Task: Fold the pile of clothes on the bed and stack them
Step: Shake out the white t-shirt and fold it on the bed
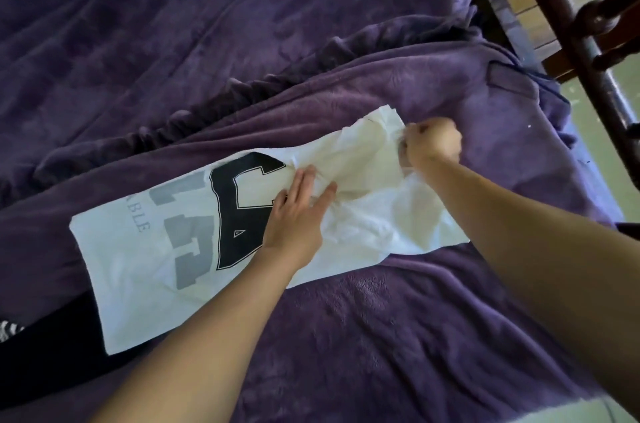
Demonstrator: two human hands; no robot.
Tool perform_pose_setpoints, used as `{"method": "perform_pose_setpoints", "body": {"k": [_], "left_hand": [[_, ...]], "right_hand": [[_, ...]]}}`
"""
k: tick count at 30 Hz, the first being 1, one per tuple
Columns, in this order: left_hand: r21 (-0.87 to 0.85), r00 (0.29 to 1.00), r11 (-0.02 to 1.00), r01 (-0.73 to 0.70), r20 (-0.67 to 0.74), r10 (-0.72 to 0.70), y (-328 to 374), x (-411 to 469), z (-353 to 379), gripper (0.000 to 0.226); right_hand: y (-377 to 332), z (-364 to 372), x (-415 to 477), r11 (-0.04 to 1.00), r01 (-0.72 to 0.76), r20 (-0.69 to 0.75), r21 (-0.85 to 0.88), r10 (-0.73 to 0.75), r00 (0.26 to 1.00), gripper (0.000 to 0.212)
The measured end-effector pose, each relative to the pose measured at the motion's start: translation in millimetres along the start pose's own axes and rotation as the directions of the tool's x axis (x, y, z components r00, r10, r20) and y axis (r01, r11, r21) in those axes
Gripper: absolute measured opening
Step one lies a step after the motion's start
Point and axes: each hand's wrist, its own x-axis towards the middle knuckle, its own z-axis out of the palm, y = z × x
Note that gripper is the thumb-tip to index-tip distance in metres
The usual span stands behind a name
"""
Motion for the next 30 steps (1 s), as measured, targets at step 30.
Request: {"method": "perform_pose_setpoints", "body": {"k": [30], "left_hand": [[-0.533,0.681,0.619,0.577,-0.105,-0.725,-173,-211,-1,0.037]], "right_hand": [[-81,137,-230,0.859,0.512,0.650,0.020,-0.400,0.646,0.053]]}}
